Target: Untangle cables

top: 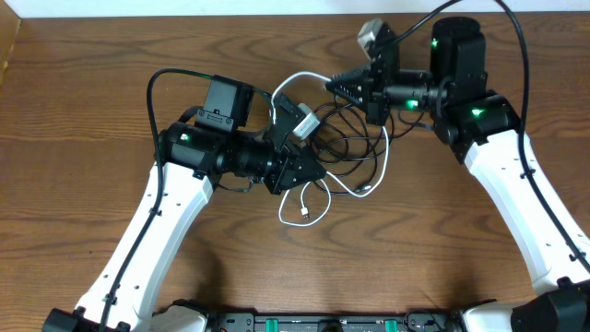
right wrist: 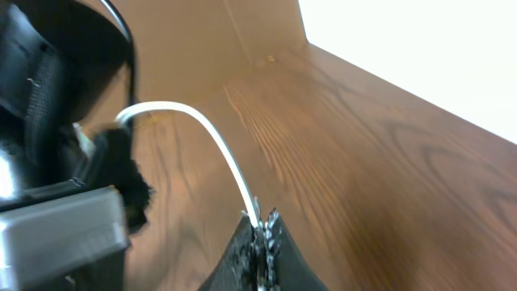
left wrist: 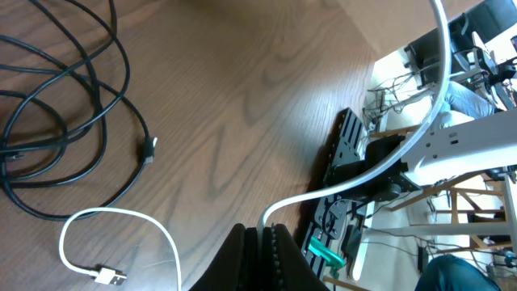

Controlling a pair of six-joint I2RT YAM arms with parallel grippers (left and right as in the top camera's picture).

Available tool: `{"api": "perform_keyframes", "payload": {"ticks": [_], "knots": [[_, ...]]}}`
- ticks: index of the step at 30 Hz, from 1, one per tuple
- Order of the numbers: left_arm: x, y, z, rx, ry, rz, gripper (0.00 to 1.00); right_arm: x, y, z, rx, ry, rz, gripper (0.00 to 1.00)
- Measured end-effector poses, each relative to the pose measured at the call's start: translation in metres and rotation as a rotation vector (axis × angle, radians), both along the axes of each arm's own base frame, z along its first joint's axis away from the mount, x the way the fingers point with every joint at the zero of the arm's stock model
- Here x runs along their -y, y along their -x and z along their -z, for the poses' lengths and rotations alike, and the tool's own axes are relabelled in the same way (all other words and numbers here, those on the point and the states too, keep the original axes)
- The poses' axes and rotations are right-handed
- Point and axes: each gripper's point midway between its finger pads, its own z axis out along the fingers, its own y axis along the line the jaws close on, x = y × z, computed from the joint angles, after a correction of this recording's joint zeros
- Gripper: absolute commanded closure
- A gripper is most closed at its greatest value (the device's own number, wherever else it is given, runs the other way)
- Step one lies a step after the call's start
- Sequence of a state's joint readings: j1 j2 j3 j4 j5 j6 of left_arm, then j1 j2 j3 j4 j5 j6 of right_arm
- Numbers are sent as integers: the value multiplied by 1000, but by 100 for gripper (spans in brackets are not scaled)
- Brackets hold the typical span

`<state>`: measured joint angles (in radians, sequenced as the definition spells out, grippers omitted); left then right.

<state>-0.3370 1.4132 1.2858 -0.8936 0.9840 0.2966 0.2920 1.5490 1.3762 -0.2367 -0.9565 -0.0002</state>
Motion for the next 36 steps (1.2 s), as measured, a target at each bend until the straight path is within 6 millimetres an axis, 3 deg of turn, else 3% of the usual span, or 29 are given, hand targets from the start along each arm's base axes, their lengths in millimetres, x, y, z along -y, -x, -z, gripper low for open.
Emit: {"api": "perform_keyframes", "payload": {"ticks": [14,21,25,31,32,36], "knots": [[-2,-5,2,22,-20,-14,92,-8,10,-68,61,-208,-72,99],[-4,-10,7,30,-51,-38,93,10,-4,-116,150,-342,8,99],[-7,-13,10,24,-77,-66,92,32,-21,-126,115,-387,107,99],[-8,-17,11,25,-87,-89,93,54,-38,-120,46,-399,200,99],[-8,-18,11,23,-87,-92,93,55,-39,-118,33,-395,204,95],[-6,-16,8,19,-66,-79,93,52,-39,-100,-33,-348,194,59]]}}
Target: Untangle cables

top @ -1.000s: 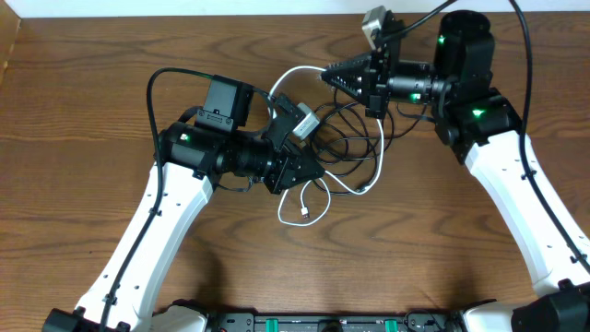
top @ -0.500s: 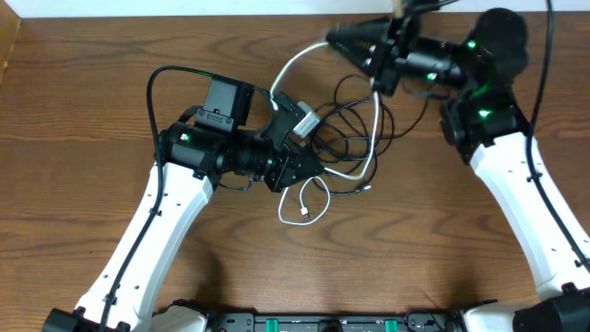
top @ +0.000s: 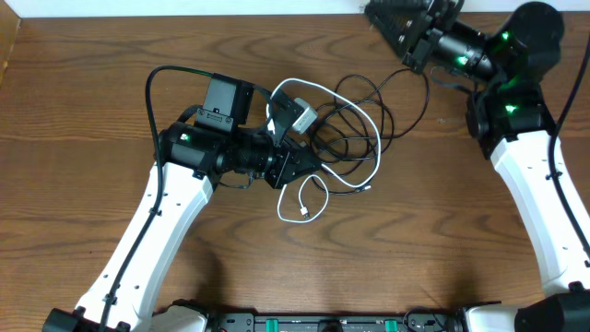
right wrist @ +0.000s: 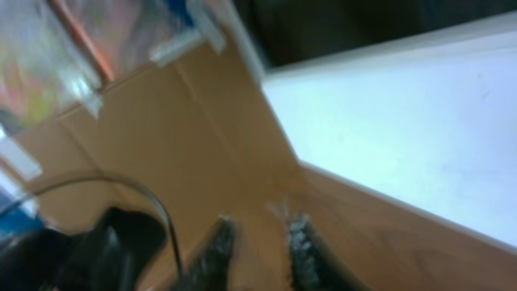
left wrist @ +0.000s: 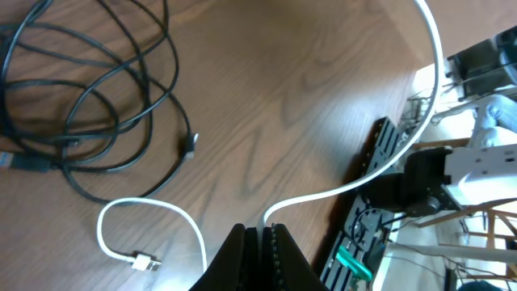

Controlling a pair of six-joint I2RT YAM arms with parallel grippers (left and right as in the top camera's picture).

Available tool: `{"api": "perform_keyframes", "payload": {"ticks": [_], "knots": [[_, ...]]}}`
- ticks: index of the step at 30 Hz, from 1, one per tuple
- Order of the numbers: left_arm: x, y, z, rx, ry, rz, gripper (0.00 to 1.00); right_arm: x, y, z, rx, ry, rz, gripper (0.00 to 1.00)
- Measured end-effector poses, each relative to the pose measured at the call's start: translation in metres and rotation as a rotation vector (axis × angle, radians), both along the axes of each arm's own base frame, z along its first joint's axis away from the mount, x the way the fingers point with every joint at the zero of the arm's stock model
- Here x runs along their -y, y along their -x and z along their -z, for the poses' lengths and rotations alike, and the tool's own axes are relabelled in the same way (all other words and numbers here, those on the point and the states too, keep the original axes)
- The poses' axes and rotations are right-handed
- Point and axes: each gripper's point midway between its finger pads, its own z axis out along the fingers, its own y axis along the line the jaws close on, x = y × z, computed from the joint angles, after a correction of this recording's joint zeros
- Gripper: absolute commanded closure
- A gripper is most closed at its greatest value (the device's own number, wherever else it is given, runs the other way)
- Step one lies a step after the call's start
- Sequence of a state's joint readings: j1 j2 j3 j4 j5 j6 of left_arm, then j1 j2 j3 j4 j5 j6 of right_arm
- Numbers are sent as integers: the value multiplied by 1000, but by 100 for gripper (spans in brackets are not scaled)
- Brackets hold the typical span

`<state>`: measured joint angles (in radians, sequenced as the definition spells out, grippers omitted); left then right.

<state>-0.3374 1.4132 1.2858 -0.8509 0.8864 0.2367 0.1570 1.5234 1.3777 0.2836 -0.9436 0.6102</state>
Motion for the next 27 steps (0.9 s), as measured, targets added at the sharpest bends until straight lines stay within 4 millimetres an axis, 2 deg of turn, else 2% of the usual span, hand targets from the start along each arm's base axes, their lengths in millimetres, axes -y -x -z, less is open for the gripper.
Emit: {"api": "perform_keyframes", "payload": {"ticks": [3,7,11,17,20,22,27], "knots": [[3,4,-4,-4,29,22,93,-6,5,22,-52,61,-31,33],[5,7,-6,-7,48,40,93,-10,13,56,-112,153,-69,24],[6,8,-8,-7,57,49,93,-15,21,75,-111,222,-101,20],[8,10,-9,-5,62,58,93,-37,44,95,-99,298,-188,19],[8,10,-8,-5,61,59,92,-49,53,102,-90,328,-224,21],[8,10,-9,-5,62,60,92,-52,55,108,-94,349,-222,27],[8,10,-9,-5,62,60,93,-50,52,120,-109,398,-195,49]]}}
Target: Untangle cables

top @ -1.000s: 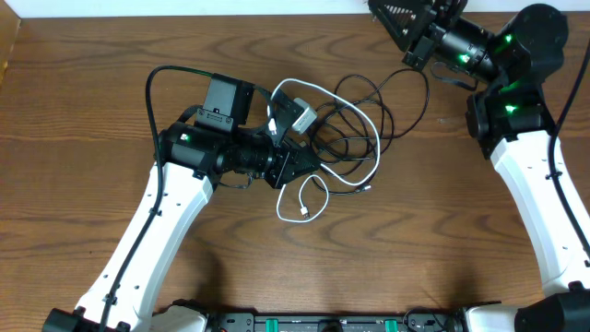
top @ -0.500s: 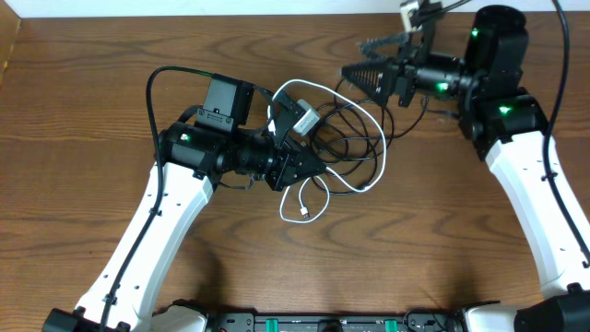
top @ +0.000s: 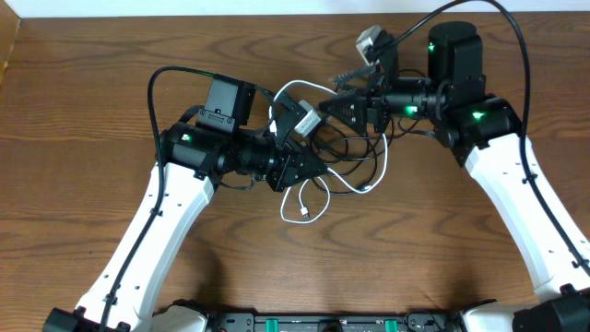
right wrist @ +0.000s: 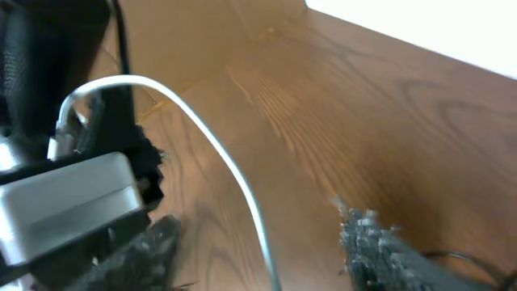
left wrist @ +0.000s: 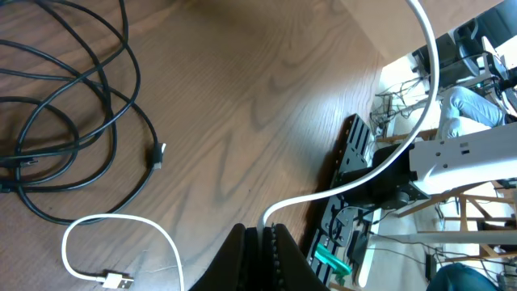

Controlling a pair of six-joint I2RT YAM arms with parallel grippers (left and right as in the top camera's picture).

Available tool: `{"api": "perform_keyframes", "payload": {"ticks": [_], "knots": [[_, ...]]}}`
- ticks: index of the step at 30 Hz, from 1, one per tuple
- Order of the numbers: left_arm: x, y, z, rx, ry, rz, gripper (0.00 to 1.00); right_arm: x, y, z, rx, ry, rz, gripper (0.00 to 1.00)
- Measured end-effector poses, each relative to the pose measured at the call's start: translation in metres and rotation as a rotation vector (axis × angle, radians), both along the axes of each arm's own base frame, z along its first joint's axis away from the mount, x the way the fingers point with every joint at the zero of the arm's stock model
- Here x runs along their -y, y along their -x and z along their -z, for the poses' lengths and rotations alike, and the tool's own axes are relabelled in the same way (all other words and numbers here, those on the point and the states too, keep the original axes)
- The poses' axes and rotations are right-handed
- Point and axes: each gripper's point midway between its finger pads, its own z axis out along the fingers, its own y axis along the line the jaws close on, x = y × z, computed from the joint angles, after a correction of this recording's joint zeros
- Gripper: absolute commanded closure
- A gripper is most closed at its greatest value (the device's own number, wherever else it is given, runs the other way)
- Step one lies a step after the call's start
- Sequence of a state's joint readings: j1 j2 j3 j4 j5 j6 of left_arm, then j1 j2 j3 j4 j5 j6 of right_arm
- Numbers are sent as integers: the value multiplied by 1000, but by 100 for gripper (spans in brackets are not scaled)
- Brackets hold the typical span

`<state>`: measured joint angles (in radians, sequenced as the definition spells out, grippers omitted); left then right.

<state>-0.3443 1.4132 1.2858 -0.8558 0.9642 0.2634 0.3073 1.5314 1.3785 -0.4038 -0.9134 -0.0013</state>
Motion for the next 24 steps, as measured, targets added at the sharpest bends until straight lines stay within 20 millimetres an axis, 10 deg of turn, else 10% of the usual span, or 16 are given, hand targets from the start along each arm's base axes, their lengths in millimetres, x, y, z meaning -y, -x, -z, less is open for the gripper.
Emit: {"api": "perform_keyframes", "payload": {"ticks": [6,24], "knots": [[0,-1,-1,6,2,0,92,0,-2,2,22,15,4,99],[1,-1,-1,6,5,1,93,-16,-9,-103,249,-300,-39,99]]}}
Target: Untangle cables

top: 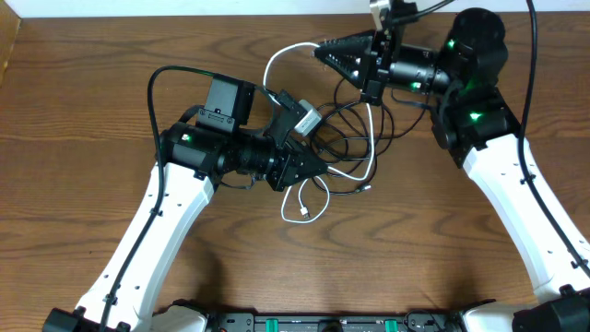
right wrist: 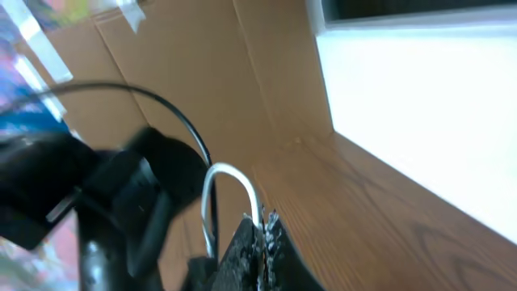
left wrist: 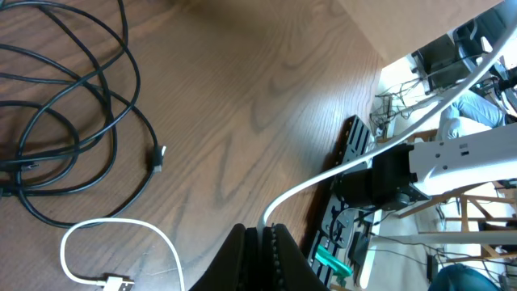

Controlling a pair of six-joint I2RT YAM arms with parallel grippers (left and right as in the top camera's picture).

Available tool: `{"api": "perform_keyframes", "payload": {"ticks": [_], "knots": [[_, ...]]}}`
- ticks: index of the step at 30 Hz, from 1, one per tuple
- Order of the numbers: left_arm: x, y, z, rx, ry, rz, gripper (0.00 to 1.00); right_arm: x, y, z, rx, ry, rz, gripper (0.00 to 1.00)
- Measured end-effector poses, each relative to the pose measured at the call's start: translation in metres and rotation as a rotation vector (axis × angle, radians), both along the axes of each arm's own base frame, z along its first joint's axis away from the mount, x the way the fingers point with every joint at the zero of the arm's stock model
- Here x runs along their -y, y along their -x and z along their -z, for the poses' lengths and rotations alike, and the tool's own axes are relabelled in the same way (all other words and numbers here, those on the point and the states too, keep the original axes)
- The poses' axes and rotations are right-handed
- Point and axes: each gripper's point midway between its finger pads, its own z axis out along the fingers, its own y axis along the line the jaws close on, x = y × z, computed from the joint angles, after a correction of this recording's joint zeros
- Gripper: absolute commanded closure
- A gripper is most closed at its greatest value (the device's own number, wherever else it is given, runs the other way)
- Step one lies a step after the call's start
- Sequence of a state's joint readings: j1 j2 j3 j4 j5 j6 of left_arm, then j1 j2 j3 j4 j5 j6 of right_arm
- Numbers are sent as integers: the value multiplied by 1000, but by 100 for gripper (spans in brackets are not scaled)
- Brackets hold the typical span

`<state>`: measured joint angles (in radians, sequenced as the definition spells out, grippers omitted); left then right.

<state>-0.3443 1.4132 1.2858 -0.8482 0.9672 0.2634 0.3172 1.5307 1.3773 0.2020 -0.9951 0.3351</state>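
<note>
A white cable (top: 277,57) arcs up off the wooden table between both grippers. My left gripper (top: 316,166) is shut on it near the table's middle; in the left wrist view (left wrist: 262,232) the white cable (left wrist: 347,166) rises from the shut jaws. My right gripper (top: 321,50) is shut on the same cable near the far edge; the right wrist view (right wrist: 263,222) shows the white loop (right wrist: 230,171) at its tips. The white USB plug (top: 302,218) lies in front of the left gripper. A black cable tangle (top: 355,129) lies between the arms, crossed by the white cable.
The black cable's plug end (left wrist: 155,156) lies on bare wood. The left arm's grey camera block (top: 301,120) sits close to the raised white loop. The table's far edge (top: 184,18) meets a white wall. Stands and gear show past the table edge (left wrist: 380,186).
My right gripper was open low beside the white cable over the tangle. Now it is shut on that cable and stands higher, nearer the far edge. The left gripper has not moved.
First both grippers were shut on the white cable. Then the right one was open, away at the far right corner, with the cable slack. It was back over the tangle, still open, and now holds the white cable up in a loop.
</note>
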Motion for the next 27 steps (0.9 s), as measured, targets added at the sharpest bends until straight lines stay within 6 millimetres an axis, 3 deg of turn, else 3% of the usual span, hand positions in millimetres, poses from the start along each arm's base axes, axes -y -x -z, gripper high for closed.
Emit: {"api": "perform_keyframes", "payload": {"ticks": [11,19,27], "knots": [[3,-8,-5,52,21,-2,93,4,14,-56,52,-167,-38,99],[9,-2,-13,45,66,33,92,6,12,-58,4,-191,-21,99],[29,8,-19,91,95,104,92,5,8,-61,-3,-208,8,99]]}}
